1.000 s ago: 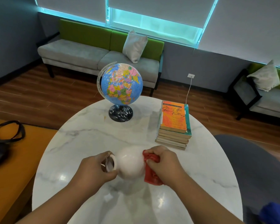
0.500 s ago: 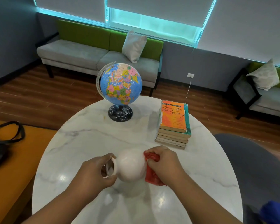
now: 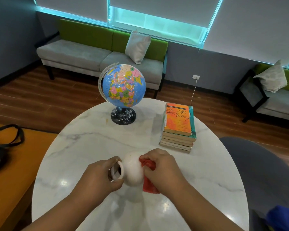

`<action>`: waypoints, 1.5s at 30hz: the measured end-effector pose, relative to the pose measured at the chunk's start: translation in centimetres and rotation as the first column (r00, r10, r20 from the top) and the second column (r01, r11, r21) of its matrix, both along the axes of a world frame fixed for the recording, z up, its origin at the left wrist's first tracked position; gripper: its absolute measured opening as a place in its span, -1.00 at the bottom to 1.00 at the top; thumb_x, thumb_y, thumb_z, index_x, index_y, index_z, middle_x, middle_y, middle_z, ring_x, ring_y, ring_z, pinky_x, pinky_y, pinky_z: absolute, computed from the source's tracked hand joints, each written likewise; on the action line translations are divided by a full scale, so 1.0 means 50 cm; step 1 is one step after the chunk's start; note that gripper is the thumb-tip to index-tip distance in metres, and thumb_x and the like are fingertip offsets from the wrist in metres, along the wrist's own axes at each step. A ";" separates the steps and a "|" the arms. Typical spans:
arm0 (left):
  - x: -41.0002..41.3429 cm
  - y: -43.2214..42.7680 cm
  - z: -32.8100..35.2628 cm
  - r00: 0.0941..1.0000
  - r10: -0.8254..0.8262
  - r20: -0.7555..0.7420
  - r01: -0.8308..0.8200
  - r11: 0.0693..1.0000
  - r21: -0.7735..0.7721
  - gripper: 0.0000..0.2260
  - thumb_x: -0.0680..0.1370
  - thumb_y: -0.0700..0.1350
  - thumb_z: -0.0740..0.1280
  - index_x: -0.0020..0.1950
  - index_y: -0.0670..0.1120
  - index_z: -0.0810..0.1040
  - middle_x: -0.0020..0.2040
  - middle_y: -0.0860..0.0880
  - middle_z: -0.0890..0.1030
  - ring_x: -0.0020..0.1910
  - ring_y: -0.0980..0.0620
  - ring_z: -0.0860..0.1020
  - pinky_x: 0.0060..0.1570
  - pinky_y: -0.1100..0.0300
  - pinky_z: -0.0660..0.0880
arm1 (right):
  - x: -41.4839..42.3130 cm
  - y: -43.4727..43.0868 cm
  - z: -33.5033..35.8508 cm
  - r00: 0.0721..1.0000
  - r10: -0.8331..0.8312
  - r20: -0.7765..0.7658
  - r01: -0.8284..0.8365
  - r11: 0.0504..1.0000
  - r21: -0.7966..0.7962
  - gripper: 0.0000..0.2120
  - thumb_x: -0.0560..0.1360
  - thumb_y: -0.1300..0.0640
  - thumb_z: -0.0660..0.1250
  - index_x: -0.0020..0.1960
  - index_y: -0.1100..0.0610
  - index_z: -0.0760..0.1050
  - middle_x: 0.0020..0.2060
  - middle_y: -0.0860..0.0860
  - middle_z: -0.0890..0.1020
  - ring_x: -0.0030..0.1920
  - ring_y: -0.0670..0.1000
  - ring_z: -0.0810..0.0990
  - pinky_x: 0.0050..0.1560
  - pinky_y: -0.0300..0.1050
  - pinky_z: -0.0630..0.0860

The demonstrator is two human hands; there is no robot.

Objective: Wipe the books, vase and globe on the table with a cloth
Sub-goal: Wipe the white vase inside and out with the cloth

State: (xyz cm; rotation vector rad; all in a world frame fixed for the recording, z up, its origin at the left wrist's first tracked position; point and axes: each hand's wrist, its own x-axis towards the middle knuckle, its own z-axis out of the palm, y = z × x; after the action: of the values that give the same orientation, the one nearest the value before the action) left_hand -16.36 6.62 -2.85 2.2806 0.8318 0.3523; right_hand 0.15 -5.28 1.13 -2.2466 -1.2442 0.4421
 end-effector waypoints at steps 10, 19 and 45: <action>0.012 -0.002 0.004 0.998 0.058 -0.006 -0.058 0.998 -0.021 -0.76 0.33 0.02 0.48 -0.05 0.12 0.55 -0.29 0.09 0.58 -0.30 0.15 0.57 -0.26 0.25 0.50 | -0.015 0.006 0.019 0.997 -0.018 0.071 0.018 1.000 -0.004 -0.59 0.47 0.18 0.28 0.27 -0.10 0.43 0.03 -0.23 0.48 0.20 -0.09 0.38 0.08 -0.34 0.29; 0.028 -0.014 0.015 0.999 0.031 -0.022 -0.030 0.999 0.034 -0.78 0.35 0.09 0.45 -0.09 0.09 0.51 -0.32 0.09 0.55 -0.31 0.15 0.55 -0.28 0.26 0.47 | -0.027 0.015 0.029 0.999 -0.025 -0.046 0.025 1.000 0.004 -0.44 0.44 0.17 0.31 0.37 -0.16 0.27 0.02 -0.19 0.55 0.11 -0.12 0.47 0.03 -0.29 0.39; -0.014 0.015 0.001 0.974 0.214 -0.071 -0.226 0.935 -0.275 -0.74 0.34 -0.08 0.55 -0.02 0.08 0.61 -0.28 0.07 0.64 -0.30 0.30 0.57 -0.29 0.50 0.41 | 0.007 -0.025 -0.049 0.947 -0.090 -0.307 0.124 0.988 0.091 -0.59 0.44 0.26 0.40 0.00 -0.29 0.58 0.00 -0.33 0.54 0.07 -0.22 0.54 0.13 -0.24 0.53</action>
State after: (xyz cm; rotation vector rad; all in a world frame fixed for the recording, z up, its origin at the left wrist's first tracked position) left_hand -17.07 7.36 -2.81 1.9407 1.0896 0.2683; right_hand 0.50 -6.53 -1.30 -2.0499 -0.9604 0.6336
